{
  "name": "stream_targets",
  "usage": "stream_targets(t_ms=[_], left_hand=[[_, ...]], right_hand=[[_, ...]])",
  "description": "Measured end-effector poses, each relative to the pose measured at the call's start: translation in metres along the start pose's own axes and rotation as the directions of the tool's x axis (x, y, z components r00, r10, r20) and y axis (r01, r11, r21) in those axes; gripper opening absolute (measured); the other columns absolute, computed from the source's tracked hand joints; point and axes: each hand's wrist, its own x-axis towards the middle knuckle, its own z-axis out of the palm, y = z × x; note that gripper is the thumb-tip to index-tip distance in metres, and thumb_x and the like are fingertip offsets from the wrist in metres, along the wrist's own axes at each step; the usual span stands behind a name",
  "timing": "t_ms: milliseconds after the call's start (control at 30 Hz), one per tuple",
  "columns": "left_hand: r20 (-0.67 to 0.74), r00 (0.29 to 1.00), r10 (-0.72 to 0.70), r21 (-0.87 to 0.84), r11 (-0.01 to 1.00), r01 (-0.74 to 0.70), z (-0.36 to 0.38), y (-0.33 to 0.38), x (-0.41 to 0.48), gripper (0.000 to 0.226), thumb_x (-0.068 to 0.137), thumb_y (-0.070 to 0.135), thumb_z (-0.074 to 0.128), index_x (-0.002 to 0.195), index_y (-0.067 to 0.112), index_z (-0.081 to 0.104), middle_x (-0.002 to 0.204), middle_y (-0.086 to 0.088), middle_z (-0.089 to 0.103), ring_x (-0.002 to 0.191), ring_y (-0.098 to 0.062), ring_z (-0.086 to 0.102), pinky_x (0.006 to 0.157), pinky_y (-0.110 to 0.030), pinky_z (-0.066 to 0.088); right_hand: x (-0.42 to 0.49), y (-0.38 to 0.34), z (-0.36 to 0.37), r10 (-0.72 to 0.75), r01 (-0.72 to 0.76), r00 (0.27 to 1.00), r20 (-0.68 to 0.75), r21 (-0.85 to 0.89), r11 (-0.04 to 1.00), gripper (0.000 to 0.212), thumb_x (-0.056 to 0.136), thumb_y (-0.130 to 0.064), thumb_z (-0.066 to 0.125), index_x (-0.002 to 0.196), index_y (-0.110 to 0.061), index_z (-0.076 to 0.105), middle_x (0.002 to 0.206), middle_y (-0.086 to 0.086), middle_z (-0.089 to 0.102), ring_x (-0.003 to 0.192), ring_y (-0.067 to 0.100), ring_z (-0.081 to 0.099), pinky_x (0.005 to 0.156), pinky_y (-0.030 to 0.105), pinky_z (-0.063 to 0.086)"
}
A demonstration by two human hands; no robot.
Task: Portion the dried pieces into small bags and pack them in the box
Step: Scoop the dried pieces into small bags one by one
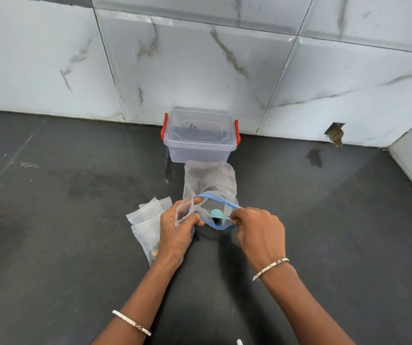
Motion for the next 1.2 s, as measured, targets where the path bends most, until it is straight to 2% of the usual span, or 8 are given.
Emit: stream_targets(t_ms=[100, 200, 333, 433, 567, 867, 1033, 1200], left_hand=[[-0.001, 1.000, -0.006, 0.003, 1.000, 0.006, 0.000, -0.001, -0.001, 0.042, 0.065, 0.005, 0.065, 0.102, 0.016, 0.081, 0.118, -0.002, 0.074, 0.117, -0.026, 0.066, 0.102, -0.049, 0.054], [-0.002, 1.000, -0.017, -0.026, 1.000, 0.017, 0.001, 0.002, -0.003, 0.043, 0.061, 0.007, 0.066, 0.101, 0.011, 0.081, 0.116, -0.002, 0.075, 0.110, -0.025, 0.067, 0.100, -0.044, 0.053], [0.048, 0.992, -0.117, -0.261, 0.957, 0.125, 0.006, 0.009, -0.007, 0.046, 0.063, -0.002, 0.060, 0.106, -0.001, 0.074, 0.093, -0.003, 0.076, 0.073, -0.013, 0.065, 0.071, -0.020, 0.057], [0.059, 0.979, -0.195, -0.410, 0.890, 0.202, 0.010, 0.014, -0.008, 0.044, 0.068, -0.005, 0.059, 0.110, -0.002, 0.071, 0.074, -0.008, 0.068, 0.055, -0.011, 0.057, 0.060, -0.020, 0.054], [0.044, 0.958, -0.285, -0.465, 0.843, 0.272, 0.011, 0.018, -0.008, 0.036, 0.086, -0.012, 0.046, 0.111, 0.000, 0.070, 0.073, -0.007, 0.065, 0.052, -0.010, 0.054, 0.061, -0.024, 0.050], [0.062, 0.921, -0.383, -0.440, 0.818, 0.370, 0.014, 0.028, -0.010, 0.040, 0.086, -0.009, 0.046, 0.119, -0.001, 0.068, 0.076, -0.008, 0.061, 0.054, -0.010, 0.053, 0.077, -0.036, 0.048], [0.133, 0.900, -0.414, -0.466, 0.776, 0.426, 0.015, 0.031, -0.014, 0.041, 0.088, -0.007, 0.046, 0.123, -0.001, 0.066, 0.071, -0.005, 0.062, 0.055, -0.011, 0.054, 0.102, -0.052, 0.041], [0.139, 0.903, -0.405, -0.444, 0.790, 0.423, 0.016, 0.033, -0.016, 0.042, 0.089, -0.010, 0.047, 0.127, -0.005, 0.063, 0.076, -0.010, 0.063, 0.054, -0.011, 0.054, 0.111, -0.061, 0.039]], right_hand=[[-0.004, 0.002, 0.002, 0.016, -0.016, 1.000, -0.014, 0.004, 1.000, 0.025, 0.052, -0.006, 0.081, 0.056, -0.021, 0.061, 0.052, -0.002, 0.058, 0.044, 0.028, 0.053, 0.040, 0.025, 0.022], [-0.007, 0.008, 0.001, 0.000, 0.003, 0.999, -0.044, 0.060, 0.998, 0.015, 0.066, -0.011, 0.077, 0.063, -0.021, 0.067, 0.058, 0.000, 0.063, 0.054, 0.030, 0.058, 0.046, 0.026, 0.027], [-0.010, 0.008, -0.002, 0.016, -0.026, 0.997, 0.078, 0.138, 0.990, 0.009, 0.083, -0.021, 0.061, 0.085, -0.021, 0.070, 0.079, 0.000, 0.070, 0.077, 0.029, 0.063, 0.058, 0.030, 0.038], [-0.016, 0.004, 0.000, 0.066, -0.107, 0.987, 0.150, 0.286, 0.952, 0.007, 0.079, -0.023, 0.065, 0.083, -0.023, 0.071, 0.080, -0.003, 0.072, 0.079, 0.026, 0.066, 0.065, 0.031, 0.050], [-0.022, 0.005, 0.000, 0.137, -0.199, 0.974, 0.181, 0.391, 0.899, 0.006, 0.075, -0.021, 0.070, 0.080, -0.023, 0.073, 0.075, -0.006, 0.072, 0.076, 0.021, 0.066, 0.069, 0.030, 0.052], [-0.028, 0.008, 0.001, 0.179, -0.242, 0.966, 0.185, 0.421, 0.874, 0.006, 0.075, -0.023, 0.071, 0.080, -0.025, 0.074, 0.072, -0.009, 0.072, 0.072, 0.017, 0.067, 0.067, 0.031, 0.054], [-0.029, 0.008, 0.001, 0.287, -0.452, 0.891, 0.353, 0.624, 0.637, 0.006, 0.073, -0.015, 0.074, 0.069, -0.020, 0.074, 0.055, -0.004, 0.069, 0.043, 0.013, 0.061, 0.055, 0.029, 0.056], [-0.028, 0.015, 0.004, 0.337, -0.638, 0.763, 0.551, 0.723, 0.264, 0.008, 0.077, -0.004, 0.075, 0.071, -0.009, 0.076, 0.066, 0.010, 0.074, 0.038, 0.014, 0.046, 0.041, 0.020, 0.040]])
